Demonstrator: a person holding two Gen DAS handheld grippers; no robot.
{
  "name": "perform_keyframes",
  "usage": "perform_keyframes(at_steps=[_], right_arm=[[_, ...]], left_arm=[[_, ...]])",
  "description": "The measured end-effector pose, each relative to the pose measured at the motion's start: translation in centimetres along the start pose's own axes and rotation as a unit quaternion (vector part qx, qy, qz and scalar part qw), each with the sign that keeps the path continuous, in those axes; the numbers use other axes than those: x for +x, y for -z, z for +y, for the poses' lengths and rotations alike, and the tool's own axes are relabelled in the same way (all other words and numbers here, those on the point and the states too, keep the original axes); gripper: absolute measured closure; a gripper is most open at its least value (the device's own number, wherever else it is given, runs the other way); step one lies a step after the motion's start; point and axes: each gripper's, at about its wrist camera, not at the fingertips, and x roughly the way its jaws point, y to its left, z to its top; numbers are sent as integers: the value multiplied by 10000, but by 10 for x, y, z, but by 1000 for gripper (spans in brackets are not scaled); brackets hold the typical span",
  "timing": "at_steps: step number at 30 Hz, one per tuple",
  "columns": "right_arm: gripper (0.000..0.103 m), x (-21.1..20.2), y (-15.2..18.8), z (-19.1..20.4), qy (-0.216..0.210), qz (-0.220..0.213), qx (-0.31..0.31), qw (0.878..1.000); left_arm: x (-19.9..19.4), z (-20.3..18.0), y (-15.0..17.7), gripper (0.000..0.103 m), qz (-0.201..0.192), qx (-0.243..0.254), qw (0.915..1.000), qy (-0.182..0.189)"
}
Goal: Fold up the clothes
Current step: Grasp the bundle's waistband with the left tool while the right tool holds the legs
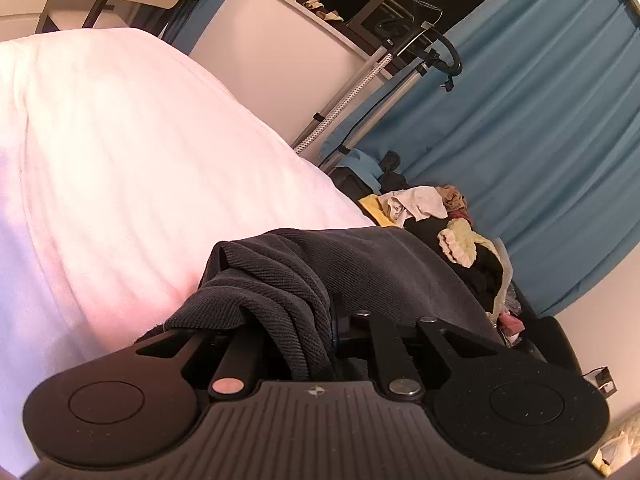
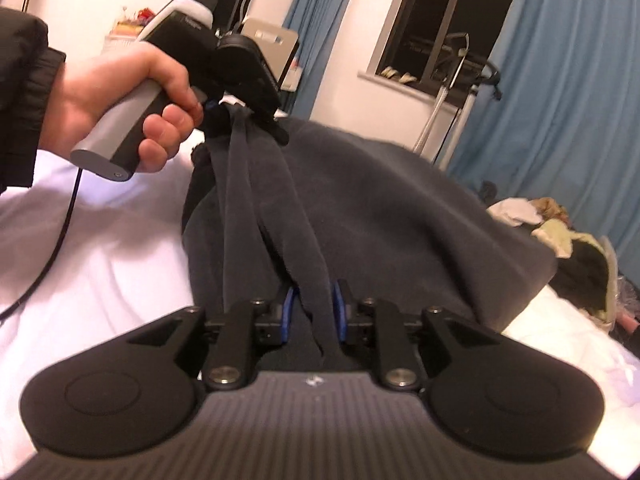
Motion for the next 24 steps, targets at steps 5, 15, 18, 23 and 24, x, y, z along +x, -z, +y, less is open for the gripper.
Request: perform_keyframes(at_steps=[5, 15, 18, 23, 24], right_arm=[[78, -1, 3, -4, -14, 56, 29, 10000], [78, -3, 2, -13, -87, 38, 210, 9997], [78, -4, 2, -9, -72, 43, 271, 9996], [78, -4, 1, -5, -62, 51, 308, 9995], [78, -4, 1, -5, -79, 54, 301, 9995]], left_arm=[[-24, -5, -7, 54, 252, -65, 9991, 341], [-77, 7, 14, 8, 388, -669, 9964, 346], [-62, 22, 20, 8, 657, -925, 9935, 100], [-45, 45, 26, 4, 773, -1406, 9870, 68], [-42, 48, 26, 3, 732, -1522, 9855, 177]])
